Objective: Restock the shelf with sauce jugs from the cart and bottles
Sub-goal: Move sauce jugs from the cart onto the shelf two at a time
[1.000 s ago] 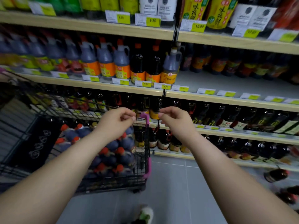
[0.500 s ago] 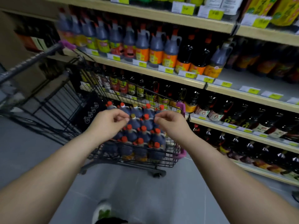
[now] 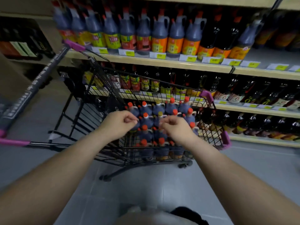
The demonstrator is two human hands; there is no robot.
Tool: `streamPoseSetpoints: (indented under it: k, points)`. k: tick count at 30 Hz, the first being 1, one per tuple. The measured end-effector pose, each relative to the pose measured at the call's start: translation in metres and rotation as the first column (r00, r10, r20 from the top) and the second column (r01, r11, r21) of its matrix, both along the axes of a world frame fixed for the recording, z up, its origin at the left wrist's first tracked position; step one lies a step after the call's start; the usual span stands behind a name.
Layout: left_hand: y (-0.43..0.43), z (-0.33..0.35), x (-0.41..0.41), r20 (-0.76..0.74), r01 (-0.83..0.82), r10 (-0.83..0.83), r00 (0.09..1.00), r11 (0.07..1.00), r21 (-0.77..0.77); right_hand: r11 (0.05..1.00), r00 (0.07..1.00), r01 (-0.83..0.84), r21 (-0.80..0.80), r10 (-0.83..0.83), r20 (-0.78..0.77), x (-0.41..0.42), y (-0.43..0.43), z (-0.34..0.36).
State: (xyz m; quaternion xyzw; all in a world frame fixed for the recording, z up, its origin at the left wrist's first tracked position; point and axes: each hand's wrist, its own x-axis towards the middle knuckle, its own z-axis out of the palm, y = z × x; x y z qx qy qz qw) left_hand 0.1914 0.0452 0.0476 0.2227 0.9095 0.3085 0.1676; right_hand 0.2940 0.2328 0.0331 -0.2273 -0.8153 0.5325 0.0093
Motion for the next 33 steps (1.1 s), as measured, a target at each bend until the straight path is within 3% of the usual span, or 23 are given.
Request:
streamPoseSetpoints:
  k: [7,13,22,27,33]
  points:
    - [-0.008,-0.026,-0.044,0.063,0.019,-0.015,0.998,0.998,-0.061,0.999,0.993,0.035,-0.021,-0.032,0.117,-0.035,0.0,-0.039]
    - [0.005,-0.047,-0.077,0.142,-0.022,0.042,0.989,0.99,-0.138,0.991,0.952,-0.105,-0.083,0.124,0.278,-0.079,0.003,-0.09]
    - [0.008,-0.086,-0.121,0.219,0.022,0.028,0.975,0.975,-0.222,0.841,0.657,-0.525,-0.128,0.497,0.566,-0.128,-0.015,-0.182]
    - [0.012,-0.096,-0.143,0.258,0.083,-0.028,0.966,0.975,-0.206,0.796,0.589,-0.604,-0.024,0.466,0.66,-0.126,-0.024,-0.205]
    - [0.014,-0.108,-0.158,0.306,0.142,-0.092,0.948,0.979,-0.146,0.787,0.588,-0.613,0.07,0.395,0.705,-0.128,-0.02,-0.204]
